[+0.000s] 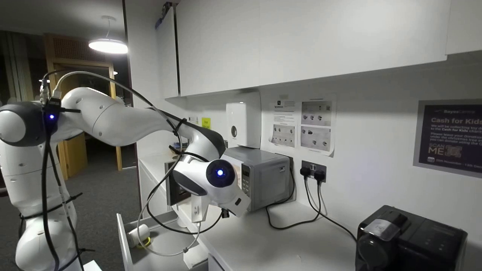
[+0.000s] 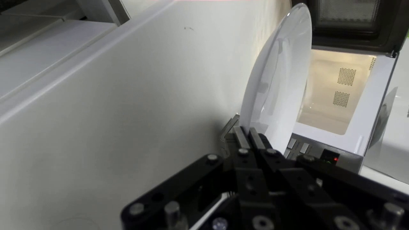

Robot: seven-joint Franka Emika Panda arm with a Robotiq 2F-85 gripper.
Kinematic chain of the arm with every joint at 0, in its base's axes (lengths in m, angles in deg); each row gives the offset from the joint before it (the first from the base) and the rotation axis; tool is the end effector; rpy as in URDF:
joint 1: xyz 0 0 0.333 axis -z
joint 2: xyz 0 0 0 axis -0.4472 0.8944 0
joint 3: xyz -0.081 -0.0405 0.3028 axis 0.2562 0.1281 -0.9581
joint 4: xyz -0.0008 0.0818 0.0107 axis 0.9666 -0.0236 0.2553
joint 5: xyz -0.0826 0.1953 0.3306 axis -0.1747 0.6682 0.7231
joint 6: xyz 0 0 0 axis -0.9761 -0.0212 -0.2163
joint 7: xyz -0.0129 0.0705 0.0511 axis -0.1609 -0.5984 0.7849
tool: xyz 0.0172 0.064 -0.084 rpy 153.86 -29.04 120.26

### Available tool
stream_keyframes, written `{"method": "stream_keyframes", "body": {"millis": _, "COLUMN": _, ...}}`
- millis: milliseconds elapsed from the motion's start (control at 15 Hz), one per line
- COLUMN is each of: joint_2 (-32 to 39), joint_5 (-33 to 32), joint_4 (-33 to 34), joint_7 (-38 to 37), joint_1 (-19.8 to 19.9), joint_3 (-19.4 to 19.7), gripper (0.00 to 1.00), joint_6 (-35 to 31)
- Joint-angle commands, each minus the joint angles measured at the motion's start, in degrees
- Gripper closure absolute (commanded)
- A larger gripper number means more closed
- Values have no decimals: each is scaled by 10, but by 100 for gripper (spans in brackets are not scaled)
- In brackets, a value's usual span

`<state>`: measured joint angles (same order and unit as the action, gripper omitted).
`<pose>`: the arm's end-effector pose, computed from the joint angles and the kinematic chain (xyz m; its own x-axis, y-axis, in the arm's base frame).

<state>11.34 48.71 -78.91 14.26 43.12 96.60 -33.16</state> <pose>0.3594 -0.3526 0.4105 0.6963 -0.7134 0.0784 -0.4189 -0.4927 -0.7627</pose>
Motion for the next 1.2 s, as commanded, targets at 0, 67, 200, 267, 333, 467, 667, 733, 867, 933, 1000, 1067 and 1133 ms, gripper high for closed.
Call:
{"method": "stream_keyframes", "body": {"millis": 0, "joint_2": 33, "joint_5": 25, "joint_4": 33, "joint_7": 32, "joint_1": 26, "joint_3": -15, "gripper": 99, "joint_6": 34}}
{"method": "stream_keyframes", "body": {"millis": 67, "joint_2": 38, "joint_5": 28, "joint_4": 36, "joint_7": 35, "joint_1": 28, "joint_3": -17, "gripper": 99, "joint_6": 34}}
{"method": "stream_keyframes", "body": {"millis": 200, "joint_2": 49, "joint_5": 33, "joint_4": 40, "joint_7": 44, "joint_1": 35, "joint_3": -23, "gripper": 99, "joint_6": 33}}
{"method": "stream_keyframes", "body": {"millis": 267, "joint_2": 53, "joint_5": 33, "joint_4": 43, "joint_7": 45, "joint_1": 39, "joint_3": -28, "gripper": 99, "joint_6": 32}}
{"method": "stream_keyframes", "body": {"millis": 333, "joint_2": 58, "joint_5": 35, "joint_4": 45, "joint_7": 48, "joint_1": 43, "joint_3": -31, "gripper": 99, "joint_6": 33}}
{"method": "stream_keyframes", "body": {"millis": 467, "joint_2": 66, "joint_5": 36, "joint_4": 52, "joint_7": 50, "joint_1": 51, "joint_3": -38, "gripper": 99, "joint_6": 32}}
{"method": "stream_keyframes", "body": {"millis": 667, "joint_2": 73, "joint_5": 37, "joint_4": 58, "joint_7": 53, "joint_1": 60, "joint_3": -48, "gripper": 99, "joint_6": 31}}
{"method": "stream_keyframes", "body": {"millis": 733, "joint_2": 75, "joint_5": 38, "joint_4": 60, "joint_7": 53, "joint_1": 63, "joint_3": -50, "gripper": 99, "joint_6": 31}}
{"method": "stream_keyframes", "body": {"millis": 867, "joint_2": 76, "joint_5": 40, "joint_4": 61, "joint_7": 52, "joint_1": 67, "joint_3": -55, "gripper": 99, "joint_6": 29}}
{"method": "stream_keyframes", "body": {"millis": 933, "joint_2": 76, "joint_5": 40, "joint_4": 62, "joint_7": 51, "joint_1": 69, "joint_3": -56, "gripper": 99, "joint_6": 29}}
{"method": "stream_keyframes", "body": {"millis": 1000, "joint_2": 67, "joint_5": 20, "joint_4": 41, "joint_7": 36, "joint_1": 64, "joint_3": -61, "gripper": 99, "joint_6": 1}}
{"method": "stream_keyframes", "body": {"millis": 1067, "joint_2": 68, "joint_5": 18, "joint_4": 41, "joint_7": 36, "joint_1": 64, "joint_3": -62, "gripper": 97, "joint_6": 0}}
{"method": "stream_keyframes", "body": {"millis": 1133, "joint_2": 69, "joint_5": 17, "joint_4": 40, "joint_7": 36, "joint_1": 64, "joint_3": -63, "gripper": 97, "joint_6": -1}}
